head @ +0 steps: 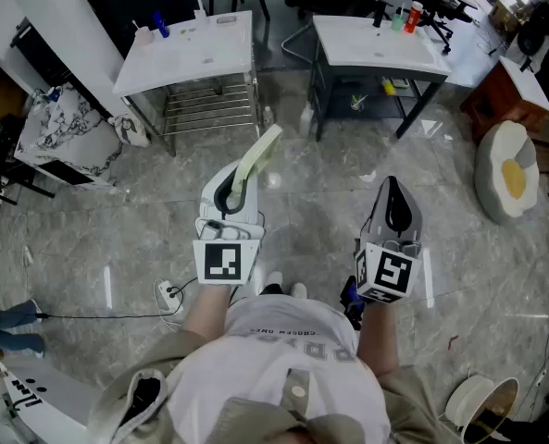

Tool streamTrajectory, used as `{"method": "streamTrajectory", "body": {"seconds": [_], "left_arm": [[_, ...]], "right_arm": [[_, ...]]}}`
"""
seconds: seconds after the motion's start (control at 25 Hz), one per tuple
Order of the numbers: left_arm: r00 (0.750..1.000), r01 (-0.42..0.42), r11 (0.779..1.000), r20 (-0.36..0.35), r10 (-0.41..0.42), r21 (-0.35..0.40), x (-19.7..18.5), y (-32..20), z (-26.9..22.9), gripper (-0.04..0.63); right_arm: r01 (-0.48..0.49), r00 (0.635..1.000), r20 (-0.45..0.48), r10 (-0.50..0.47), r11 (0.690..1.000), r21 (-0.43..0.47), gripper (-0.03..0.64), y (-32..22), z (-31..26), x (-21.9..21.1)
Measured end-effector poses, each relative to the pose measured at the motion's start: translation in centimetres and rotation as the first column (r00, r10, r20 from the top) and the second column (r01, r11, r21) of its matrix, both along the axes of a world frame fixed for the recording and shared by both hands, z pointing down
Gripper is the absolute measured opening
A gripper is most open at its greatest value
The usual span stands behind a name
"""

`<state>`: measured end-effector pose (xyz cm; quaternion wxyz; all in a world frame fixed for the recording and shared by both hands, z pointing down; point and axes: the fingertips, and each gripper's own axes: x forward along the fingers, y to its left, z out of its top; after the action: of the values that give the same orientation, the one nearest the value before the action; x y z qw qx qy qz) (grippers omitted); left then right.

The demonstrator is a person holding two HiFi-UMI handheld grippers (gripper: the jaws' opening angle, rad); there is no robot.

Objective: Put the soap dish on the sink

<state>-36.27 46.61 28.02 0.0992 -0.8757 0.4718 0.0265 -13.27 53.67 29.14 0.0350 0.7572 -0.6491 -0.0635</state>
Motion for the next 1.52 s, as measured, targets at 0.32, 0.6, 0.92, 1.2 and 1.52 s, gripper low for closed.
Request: {"method": "streamTrajectory", "body": {"seconds": [0.32,0.6,0.92,1.2,1.52], "left_arm": [[1.000,0.002,1.000,-0.008,-0.003,-0.020,1.2,0.4,0.4,0.021],[1.000,0.004,1.000,-0.001,-0.004,-0.026,2.4,0.9,0.8,0.021],[1.000,0.024,0.999,-0.014,-0.025,-0.030,4.0,1.3,0.4,0.021],[0.999,0.044,0.998,-0.003,-0.044,-0.038,4.9,1.8,0.8,0.021],[0.998,0.044,0.995,0.038,-0.041,-0.087,5.6,0.2,2.4,0.021]], "right_arm": [[-0.002,1.000,-0.013,0.002,1.000,-0.006,-0.003,0.5,0.0,1.1],[0.006,1.000,-0.023,-0.007,1.000,-0.023,-0.003,0.9,0.6,1.9],[0.058,0.995,0.079,-0.061,0.997,0.042,0.019,0.8,0.0,3.8],[0.113,0.986,0.112,-0.120,0.991,0.064,0.291,1.0,0.2,5.2],[0.098,0.984,0.146,-0.100,0.995,0.019,0.298,-0.3,1.9,6.4]]}}
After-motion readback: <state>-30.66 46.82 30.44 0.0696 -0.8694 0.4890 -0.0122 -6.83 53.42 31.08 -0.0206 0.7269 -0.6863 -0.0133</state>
